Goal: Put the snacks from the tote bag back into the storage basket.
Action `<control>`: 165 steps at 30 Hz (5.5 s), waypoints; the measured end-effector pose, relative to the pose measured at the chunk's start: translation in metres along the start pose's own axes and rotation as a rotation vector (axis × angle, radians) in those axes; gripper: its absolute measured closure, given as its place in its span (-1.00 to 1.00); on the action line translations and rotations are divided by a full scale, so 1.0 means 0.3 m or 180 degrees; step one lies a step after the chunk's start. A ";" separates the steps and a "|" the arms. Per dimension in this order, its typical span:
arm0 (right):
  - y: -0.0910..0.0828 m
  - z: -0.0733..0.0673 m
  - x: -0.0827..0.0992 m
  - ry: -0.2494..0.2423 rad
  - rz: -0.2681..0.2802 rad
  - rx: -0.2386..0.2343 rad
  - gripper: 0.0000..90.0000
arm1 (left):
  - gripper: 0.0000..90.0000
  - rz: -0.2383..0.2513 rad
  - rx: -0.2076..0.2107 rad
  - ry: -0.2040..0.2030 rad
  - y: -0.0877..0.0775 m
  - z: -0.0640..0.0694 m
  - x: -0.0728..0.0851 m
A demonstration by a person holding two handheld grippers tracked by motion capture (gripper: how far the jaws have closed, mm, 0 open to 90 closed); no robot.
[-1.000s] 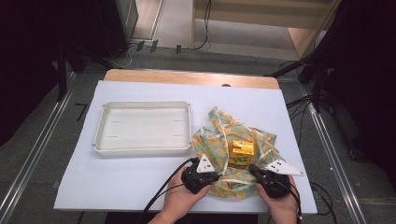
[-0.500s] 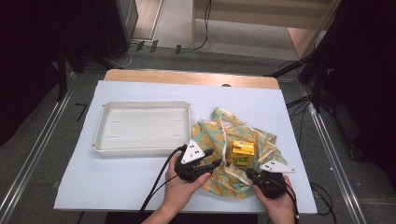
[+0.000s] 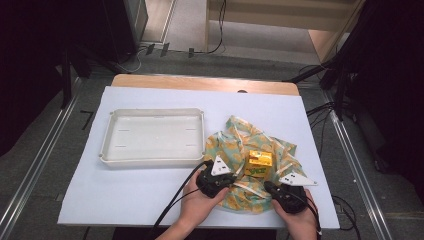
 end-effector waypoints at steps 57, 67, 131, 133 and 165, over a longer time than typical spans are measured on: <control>-0.022 -0.164 -0.195 0.0967 0.1199 0.0514 -0.61 | 0.96 0.0010 -0.0064 0.0025 0.010 0.007 0.014; -0.002 -0.173 -0.207 0.0959 0.1198 0.0738 -0.56 | 0.96 0.0013 -0.0060 0.0030 0.010 0.007 0.014; -0.258 -0.150 -0.234 0.0344 0.1603 0.0273 -0.35 | 0.47 0.0552 0.0127 0.0072 -0.093 -0.008 0.044; -0.263 -0.152 -0.239 0.0334 0.1614 0.0250 -0.35 | 0.47 0.0561 0.0136 0.0089 -0.102 -0.007 0.045; -0.243 -0.262 -0.278 0.0129 0.1604 0.0003 -0.35 | -0.12 0.0973 -0.0038 0.0114 -0.277 -0.038 0.094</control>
Point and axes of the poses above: each handheld gripper's, and its own axes: y roughly forward along the jaws, x roughly out of its underside, z roughly to its right, the point moved 2 cm from there along y, roughly forward along the jaws, and after that the axes turned 14 degrees about -z, right-handed, at the moved point
